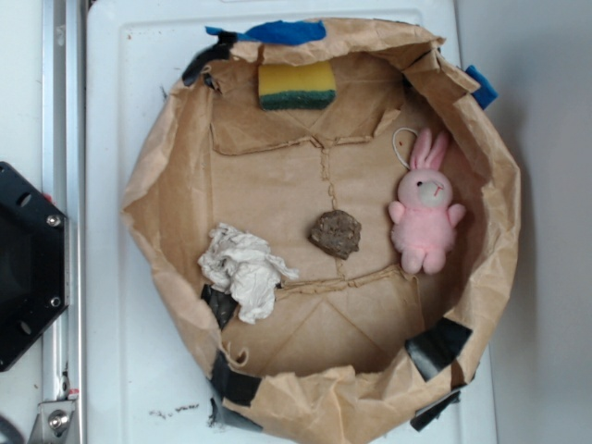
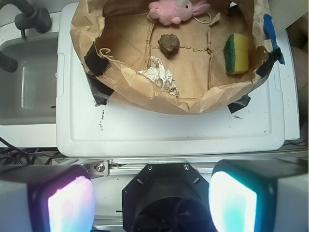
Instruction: Grab the green sponge.
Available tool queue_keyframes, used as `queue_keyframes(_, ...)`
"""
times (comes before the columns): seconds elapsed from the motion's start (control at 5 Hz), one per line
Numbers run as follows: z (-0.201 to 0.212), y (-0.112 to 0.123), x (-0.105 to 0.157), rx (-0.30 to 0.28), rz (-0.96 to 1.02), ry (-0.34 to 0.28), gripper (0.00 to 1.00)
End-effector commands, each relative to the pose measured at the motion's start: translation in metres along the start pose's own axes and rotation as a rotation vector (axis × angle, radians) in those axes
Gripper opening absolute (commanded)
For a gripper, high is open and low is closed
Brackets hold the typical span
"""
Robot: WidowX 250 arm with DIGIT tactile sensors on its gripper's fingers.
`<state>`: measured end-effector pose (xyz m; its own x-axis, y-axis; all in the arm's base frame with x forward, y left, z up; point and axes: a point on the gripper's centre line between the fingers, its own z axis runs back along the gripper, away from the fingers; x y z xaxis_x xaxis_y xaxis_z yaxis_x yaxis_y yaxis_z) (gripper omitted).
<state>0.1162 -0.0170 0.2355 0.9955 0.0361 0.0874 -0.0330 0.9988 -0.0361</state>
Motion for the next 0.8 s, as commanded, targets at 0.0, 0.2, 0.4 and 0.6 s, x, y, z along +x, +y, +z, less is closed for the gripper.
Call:
queue_keyframes(0.0, 0.000, 0.000, 0.000, 0.000, 0.000, 0.000, 1.00)
queue_keyframes(0.2, -0.006, 0.005, 0.031, 0.005, 0.052, -0.015, 1.00)
queue_keyframes(0.4, -0.015, 0.007, 0.055, 0.000, 0.081, -0.021, 1.00)
queue_keyframes(0.6, -0.034, 0.011, 0.081, -0.010, 0.105, -0.010, 1.00)
